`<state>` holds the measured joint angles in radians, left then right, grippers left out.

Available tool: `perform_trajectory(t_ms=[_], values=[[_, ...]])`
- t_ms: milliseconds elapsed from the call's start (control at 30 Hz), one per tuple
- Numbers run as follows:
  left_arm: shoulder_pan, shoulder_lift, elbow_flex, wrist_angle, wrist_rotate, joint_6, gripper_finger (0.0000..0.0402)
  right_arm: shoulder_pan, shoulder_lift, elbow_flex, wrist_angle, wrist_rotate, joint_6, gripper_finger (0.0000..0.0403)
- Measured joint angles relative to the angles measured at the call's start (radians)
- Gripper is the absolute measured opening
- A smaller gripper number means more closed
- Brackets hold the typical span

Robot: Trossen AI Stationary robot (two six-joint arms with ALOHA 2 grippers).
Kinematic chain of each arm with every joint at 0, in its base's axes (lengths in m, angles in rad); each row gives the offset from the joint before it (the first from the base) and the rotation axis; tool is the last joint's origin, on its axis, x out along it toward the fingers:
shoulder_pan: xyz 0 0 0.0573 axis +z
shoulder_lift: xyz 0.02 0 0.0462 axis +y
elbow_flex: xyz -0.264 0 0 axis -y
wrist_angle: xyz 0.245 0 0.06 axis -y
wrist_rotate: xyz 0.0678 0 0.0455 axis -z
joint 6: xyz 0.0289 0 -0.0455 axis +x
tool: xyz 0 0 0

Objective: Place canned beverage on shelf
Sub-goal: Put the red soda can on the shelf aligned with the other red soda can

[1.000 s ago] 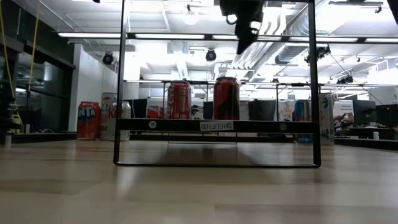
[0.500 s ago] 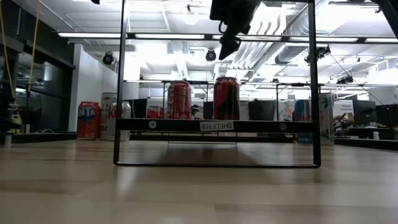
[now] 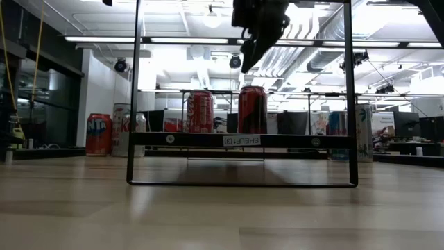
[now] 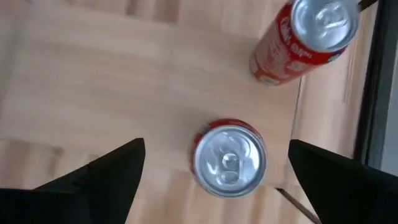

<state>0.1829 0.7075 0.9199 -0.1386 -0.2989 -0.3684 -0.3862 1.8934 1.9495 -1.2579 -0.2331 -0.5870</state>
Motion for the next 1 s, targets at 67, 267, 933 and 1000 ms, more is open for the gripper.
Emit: perform_trajectory(t_ms=[67, 267, 933, 1000], values=[[0.000, 0.009, 0.000, 0.000, 0.000, 0.000, 0.0270, 0.003, 0.022, 0.000, 0.000, 0.029, -0.030, 0.0383], [0.000, 0.033, 0.000, -0.001, 0.000, 0.001, 0.0270, 0.003, 0.077, 0.000, 0.015, 0.135, -0.106, 0.0383], [0.000, 0.032, 0.000, -0.033, 0.000, 0.004, 0.0270, 0.057, 0.150, 0.000, -0.001, 0.256, -0.083, 0.0368], [0.000, 0.032, 0.000, -0.033, 0.000, 0.004, 0.0270, 0.062, 0.150, 0.000, -0.001, 0.258, -0.054, 0.0352]])
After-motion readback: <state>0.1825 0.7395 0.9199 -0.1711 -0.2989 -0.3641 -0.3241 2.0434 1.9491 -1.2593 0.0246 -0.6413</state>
